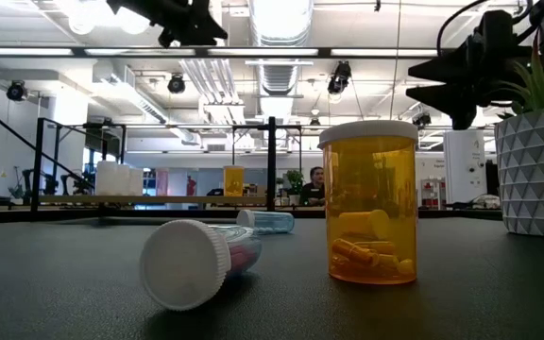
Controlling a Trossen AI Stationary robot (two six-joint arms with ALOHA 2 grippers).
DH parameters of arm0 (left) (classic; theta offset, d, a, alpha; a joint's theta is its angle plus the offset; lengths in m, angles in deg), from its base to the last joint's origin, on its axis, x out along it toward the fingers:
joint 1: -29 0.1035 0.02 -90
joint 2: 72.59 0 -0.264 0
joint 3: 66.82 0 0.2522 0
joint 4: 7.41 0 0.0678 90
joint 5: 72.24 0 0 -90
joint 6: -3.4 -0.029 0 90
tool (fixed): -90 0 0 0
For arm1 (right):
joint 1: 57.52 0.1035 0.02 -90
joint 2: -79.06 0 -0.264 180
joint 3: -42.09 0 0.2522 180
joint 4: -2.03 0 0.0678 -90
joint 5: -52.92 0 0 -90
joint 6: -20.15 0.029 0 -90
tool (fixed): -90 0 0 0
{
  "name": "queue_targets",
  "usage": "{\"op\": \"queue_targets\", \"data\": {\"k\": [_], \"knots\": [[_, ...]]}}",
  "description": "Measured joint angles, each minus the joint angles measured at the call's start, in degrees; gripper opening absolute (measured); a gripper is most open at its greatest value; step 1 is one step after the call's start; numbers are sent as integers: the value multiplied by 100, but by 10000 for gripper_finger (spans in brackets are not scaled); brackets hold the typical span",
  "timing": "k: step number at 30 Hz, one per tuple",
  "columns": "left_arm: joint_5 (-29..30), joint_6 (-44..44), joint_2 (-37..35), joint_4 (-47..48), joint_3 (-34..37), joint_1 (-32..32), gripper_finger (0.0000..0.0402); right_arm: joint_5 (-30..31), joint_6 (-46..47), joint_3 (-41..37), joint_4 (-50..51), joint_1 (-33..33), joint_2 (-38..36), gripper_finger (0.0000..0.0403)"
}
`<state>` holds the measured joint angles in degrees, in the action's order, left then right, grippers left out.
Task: Pick and place medicine bottles onto shelf by color
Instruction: Put the right orange pill bottle into the shelf
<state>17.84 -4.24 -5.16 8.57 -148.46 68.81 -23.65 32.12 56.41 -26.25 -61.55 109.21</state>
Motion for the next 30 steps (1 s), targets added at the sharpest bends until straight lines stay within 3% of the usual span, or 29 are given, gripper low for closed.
{"op": "queue_targets", "data": {"k": [13,21,26,30], "knots": [[-44,299,1,-1202,81,-168,215,273,-2755,279,-12,-1,4,226],[-42,596,3,-1245,86,-170,215,1769,-2359,1512,-26,-11,7,226],[-40,602,5,-1234,96,-173,215,1857,-3679,2164,68,-25,7,226],[-37,601,5,-1235,98,-173,215,1780,-3599,2627,215,-25,7,226]]}}
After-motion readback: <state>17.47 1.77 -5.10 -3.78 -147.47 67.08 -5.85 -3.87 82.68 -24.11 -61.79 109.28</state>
